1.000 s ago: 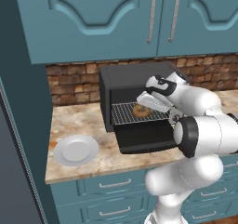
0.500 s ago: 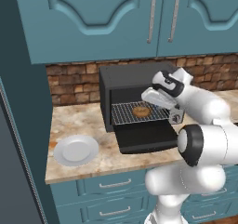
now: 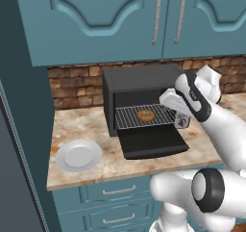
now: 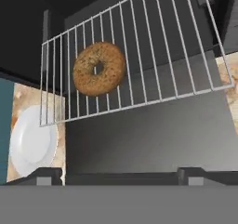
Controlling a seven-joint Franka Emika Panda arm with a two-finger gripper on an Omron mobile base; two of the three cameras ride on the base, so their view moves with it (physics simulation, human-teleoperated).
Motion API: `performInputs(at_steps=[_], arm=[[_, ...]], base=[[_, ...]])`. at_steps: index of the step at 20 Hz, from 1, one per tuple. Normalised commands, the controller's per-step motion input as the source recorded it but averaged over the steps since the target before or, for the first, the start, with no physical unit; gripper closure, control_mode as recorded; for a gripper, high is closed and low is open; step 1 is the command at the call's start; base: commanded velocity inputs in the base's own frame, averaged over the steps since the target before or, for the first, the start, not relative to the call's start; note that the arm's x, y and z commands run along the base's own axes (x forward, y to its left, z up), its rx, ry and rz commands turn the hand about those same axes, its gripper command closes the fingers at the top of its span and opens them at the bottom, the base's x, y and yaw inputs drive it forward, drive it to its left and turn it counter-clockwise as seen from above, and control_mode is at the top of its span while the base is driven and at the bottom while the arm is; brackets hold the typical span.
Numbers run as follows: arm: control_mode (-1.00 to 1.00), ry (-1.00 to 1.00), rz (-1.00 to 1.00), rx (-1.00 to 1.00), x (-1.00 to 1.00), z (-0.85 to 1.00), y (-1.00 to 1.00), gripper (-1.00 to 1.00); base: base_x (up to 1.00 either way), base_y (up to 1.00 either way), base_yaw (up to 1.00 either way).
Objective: Pick up the bagel from the plate, place it on the toaster oven rack, close the door, and set the timer.
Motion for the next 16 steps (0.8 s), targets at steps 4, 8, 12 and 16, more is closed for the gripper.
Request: performInputs(at_steps=[4, 8, 12, 16], arm=[[-1.0, 0.3, -0.21, -0.09, -0.35, -0.11, -0.03, -1.0], [-1.0, 0.12, -0.08, -0.08, -0.16, -0.43, -0.16, -1.0], [-1.0, 0.02, -0.01, -0.09, -0.05, -0.56, -0.23, -1.0], [-1.0, 0.05, 0.0, -0.07, 0.0, -0.53, -0.16, -1.0]], base=[[0.0, 0.0, 0.0], [0.0, 0.0, 0.0], [0.0, 0.0, 0.0], [0.0, 0.0, 0.0]])
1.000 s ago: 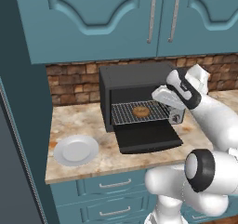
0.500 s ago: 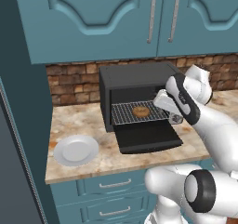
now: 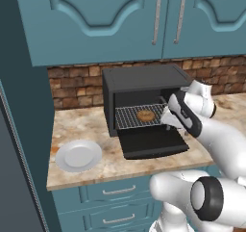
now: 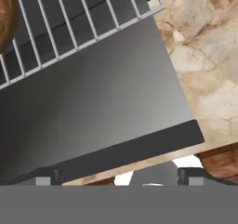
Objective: Pick up the bagel from the plate, place it on the toaster oven rack, close the door, and set the timer.
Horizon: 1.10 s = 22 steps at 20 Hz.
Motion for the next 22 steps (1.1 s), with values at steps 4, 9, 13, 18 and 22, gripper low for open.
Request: performInputs(at_steps=[4, 9, 13, 18, 22], arm=[[-1.0, 0.05, 0.0, -0.02, 0.11, -0.32, -0.09, -1.0], [-1.0, 0.0, 0.0, 0.0, 0.34, -0.19, -0.03, -1.0], [-1.0, 0.0, 0.0, 0.0, 0.38, -0.15, 0.0, -1.0], [-1.0, 0.0, 0.0, 0.0, 0.36, -0.04, 0.0, -1.0], [-1.0, 0.0, 0.0, 0.0, 0.33, -0.03, 0.0, -1.0]], base=[[0.0, 0.0, 0.0], [0.0, 0.0, 0.0], [0.0, 0.0, 0.0], [0.0, 0.0, 0.0], [0.0, 0.0, 0.0]])
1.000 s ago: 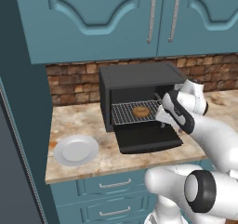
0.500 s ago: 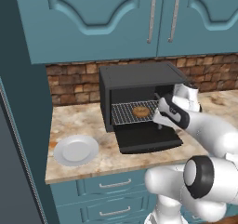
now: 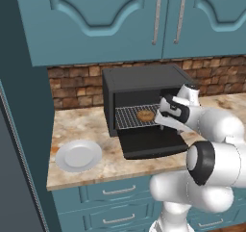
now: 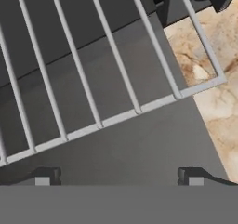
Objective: Pick up the bagel from the plate, place it on the toaster oven rack, close the door, and set the timer.
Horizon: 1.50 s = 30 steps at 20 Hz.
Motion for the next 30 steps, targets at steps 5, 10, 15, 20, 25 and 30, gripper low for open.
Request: performInputs(at_steps=[5, 10, 15, 20, 25, 30], arm=[[-1.0, 0.0, 0.0, 0.0, 0.3, 0.0, 0.0, -1.0], [-1.0, 0.0, 0.0, 0.0, 0.34, -0.02, 0.0, -1.0], [-1.0, -0.01, -0.01, 0.0, 0.51, 0.0, 0.0, -1.0], [-1.0, -0.02, -0.02, 0.0, -0.13, 0.07, -0.06, -1.0], [-1.0, 0.01, -0.01, 0.02, -1.0, 0.67, -0.18, -1.0], [-1.0, 0.01, 0.1, -0.1, -0.93, 0.63, 0.43, -1.0]], base=[[0.0, 0.0, 0.0], [0.0, 0.0, 0.0], [0.0, 0.0, 0.0], [0.0, 0.0, 0.0], [0.0, 0.0, 0.0], [0.0, 0.0, 0.0]])
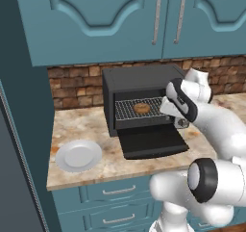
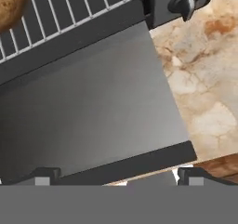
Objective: Pick up the bagel from the plate, place it on the toaster oven rack, close the door, and set the timer.
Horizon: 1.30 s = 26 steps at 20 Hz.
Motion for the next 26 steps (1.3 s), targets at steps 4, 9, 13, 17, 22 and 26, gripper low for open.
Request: performInputs(at_steps=[4, 9, 13, 17, 22, 26], arm=[[-1.0, 0.01, 0.33, -0.37, -0.68, 0.09, 0.99, -1.0], [-1.0, 0.0, 0.42, -0.46, -0.55, 0.0, 1.0, -1.0], [-1.0, 0.11, 0.38, -0.42, -0.31, 0.0, 0.8, -1.0], [-1.0, 0.08, 0.31, -0.28, -0.14, 0.0, 0.54, -1.0], [-1.0, 0.08, 0.18, -0.17, 0.0, -0.11, 0.17, -1.0], [-1.0, 0.0, 0.12, -0.09, 0.0, -0.39, 0.0, -1.0]], base=[[0.0, 0.0, 0.0], [0.0, 0.0, 0.0], [0.0, 0.0, 0.0], [0.0, 0.0, 0.0], [0.0, 0.0, 0.0], [0.0, 0.0, 0.0]])
